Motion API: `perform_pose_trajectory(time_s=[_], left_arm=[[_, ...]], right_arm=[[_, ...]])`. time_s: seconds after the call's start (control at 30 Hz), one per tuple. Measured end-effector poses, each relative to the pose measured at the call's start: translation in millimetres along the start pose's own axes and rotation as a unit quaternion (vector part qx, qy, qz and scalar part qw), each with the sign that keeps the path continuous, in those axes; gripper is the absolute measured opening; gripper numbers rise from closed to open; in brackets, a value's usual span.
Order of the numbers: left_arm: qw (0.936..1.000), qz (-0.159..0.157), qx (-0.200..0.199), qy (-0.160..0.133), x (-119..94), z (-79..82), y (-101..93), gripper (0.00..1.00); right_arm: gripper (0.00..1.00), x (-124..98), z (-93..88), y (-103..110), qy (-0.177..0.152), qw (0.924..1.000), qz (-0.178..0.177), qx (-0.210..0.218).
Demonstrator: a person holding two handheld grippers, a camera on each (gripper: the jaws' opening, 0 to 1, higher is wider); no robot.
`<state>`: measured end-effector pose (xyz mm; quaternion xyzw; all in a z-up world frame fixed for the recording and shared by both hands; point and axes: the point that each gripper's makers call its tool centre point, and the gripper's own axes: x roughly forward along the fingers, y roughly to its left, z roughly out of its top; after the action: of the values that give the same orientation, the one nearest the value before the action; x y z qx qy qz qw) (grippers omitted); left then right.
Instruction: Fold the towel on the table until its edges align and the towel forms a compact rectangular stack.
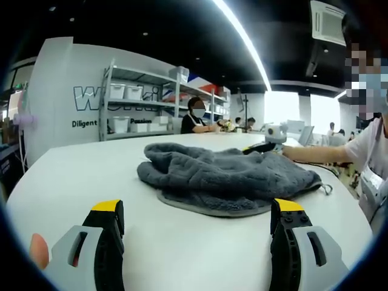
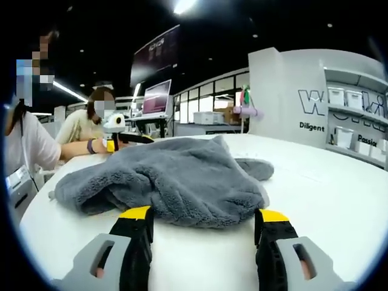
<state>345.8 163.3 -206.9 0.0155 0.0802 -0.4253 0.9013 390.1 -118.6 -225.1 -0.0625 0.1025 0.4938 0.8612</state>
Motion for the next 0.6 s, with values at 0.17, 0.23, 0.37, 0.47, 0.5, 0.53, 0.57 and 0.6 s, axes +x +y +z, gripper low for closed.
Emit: perform_pose_trajectory(time_s=[0.17,0.23,0.37,0.47,0.5,0.53,0.57,0.6], left_arm=[[1.0000,0.000,0.000,0.001,0,-0.1,-0.2,0.99],[1.0000,-0.001,0.000,0.000,0,0.0,-0.4,0.99],[1.0000,0.001,0.001,0.002,-1,-0.6,-0.3,0.99],[1.0000,0.001,0.000,0.002,-1,-0.4,0.5,0.99],[1.0000,0.001,0.000,0.002,-1,-0.4,1.1,0.99],[1.0000,0.001,0.000,0.002,-1,-0.2,1.5,0.99],[1.0000,0.001,-0.001,0.002,-1,-0.1,1.5,0.99],[1.0000,0.001,-0.001,0.001,-1,-0.2,1.0,0.99]], right_arm=[[0.55,9,2.1,-4,0.000,1.0000,0.003,-0.002],[0.49,11,3.7,-5,-0.002,1.0000,0.005,-0.003],[0.33,13,8.5,-12,-0.014,0.9999,0.004,0.005],[0.24,16,10.3,-17,-0.018,0.9998,-0.001,0.011],[0.22,16,11.0,-19,-0.019,0.9997,-0.002,0.013],[0.19,17,12.9,-22,-0.025,0.9995,-0.004,0.019],[0.14,17,14.5,-26,-0.029,0.9992,-0.010,0.023],[0.12,16,17.5,-33,-0.039,0.9985,-0.022,0.032]])
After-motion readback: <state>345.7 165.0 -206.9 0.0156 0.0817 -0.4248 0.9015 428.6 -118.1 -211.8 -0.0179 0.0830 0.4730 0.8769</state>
